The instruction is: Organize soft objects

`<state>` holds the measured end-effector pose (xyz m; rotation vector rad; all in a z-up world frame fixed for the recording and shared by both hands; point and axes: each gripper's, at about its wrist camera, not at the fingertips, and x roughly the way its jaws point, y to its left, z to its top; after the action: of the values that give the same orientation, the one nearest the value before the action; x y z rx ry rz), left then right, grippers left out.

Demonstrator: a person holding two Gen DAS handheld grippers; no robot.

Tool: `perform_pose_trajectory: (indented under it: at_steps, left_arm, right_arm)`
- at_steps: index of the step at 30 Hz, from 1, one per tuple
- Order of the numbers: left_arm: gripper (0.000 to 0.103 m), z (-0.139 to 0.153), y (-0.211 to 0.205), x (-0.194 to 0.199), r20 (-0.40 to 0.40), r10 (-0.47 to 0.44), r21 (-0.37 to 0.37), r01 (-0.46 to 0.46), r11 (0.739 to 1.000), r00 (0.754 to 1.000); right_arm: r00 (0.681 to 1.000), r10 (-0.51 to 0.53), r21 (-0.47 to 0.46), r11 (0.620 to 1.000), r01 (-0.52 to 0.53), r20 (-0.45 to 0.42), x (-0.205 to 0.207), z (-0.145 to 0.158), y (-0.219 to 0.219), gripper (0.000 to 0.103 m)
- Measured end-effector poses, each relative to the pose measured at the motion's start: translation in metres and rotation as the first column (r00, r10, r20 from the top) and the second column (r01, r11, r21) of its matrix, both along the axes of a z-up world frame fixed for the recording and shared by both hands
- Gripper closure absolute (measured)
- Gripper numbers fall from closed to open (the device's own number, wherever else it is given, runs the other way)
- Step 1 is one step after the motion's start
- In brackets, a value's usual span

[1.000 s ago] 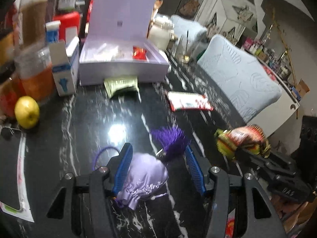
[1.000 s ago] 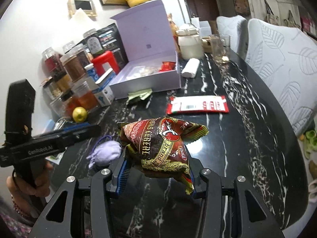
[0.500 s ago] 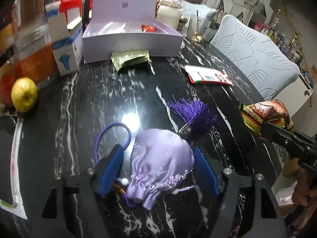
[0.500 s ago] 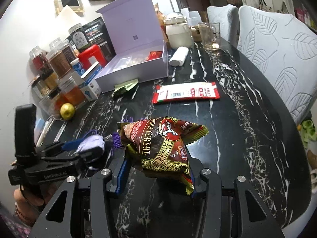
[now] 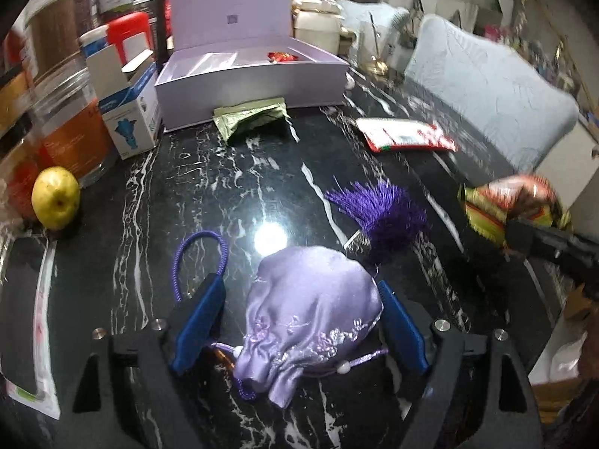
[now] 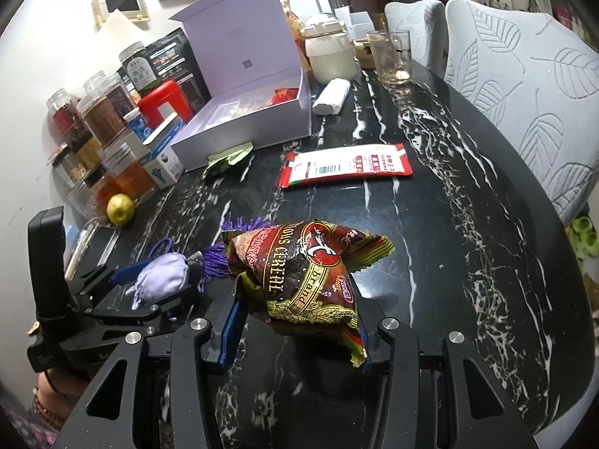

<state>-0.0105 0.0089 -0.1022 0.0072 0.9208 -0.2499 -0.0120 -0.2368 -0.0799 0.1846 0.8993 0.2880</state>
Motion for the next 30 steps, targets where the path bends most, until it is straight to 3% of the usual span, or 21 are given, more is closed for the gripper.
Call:
perform_pose_trajectory:
  at_steps: [1, 2, 3, 11, 21, 30]
  left_arm:
    - [0.028, 0.001, 0.002, -0.001, 0.005, 0.001, -0.008, -0.001, 1.0, 1.0]
    - [0.046, 0.001, 0.002, -0.002, 0.015, -0.001, 0.0, 0.001, 1.0, 1.0]
    - [0.047, 0.002, 0.002, -0.002, 0.015, 0.006, 0.013, -0.006, 1.0, 1.0]
    - [0.051, 0.006, 0.016, 0.001, -0.019, 0.033, -0.093, -0.034, 0.995, 0.999]
    - [0.051, 0.042, 0.024, -0.009, 0.062, 0.049, -0.109, -0.042, 0.993, 0.997]
    - [0.051, 0.09, 0.03, -0.011, 0.171, 0.056, -0.106, -0.038, 0.994, 0.984]
  right_arm:
    - [1.0, 0.0, 0.001, 1.0, 0.0, -0.002, 0.0, -0.001, 0.0, 0.056]
    - [1.0, 0.0, 0.002, 1.0, 0.0, -0.003, 0.0, -0.001, 0.0, 0.056]
    - [1.0, 0.0, 0.003, 1.0, 0.0, -0.005, 0.0, -0.002, -0.001, 0.056]
    - [1.0, 0.01, 0.008, 1.0, -0.01, -0.007, 0.002, -0.005, 0.003, 0.056]
    - [0.999, 0.043, 0.015, 0.999, -0.043, 0.005, 0.002, -0.003, 0.012, 0.056]
    - [0.994, 0.09, 0.033, 0.995, -0.092, 0.065, 0.004, 0.023, 0.022, 0.056]
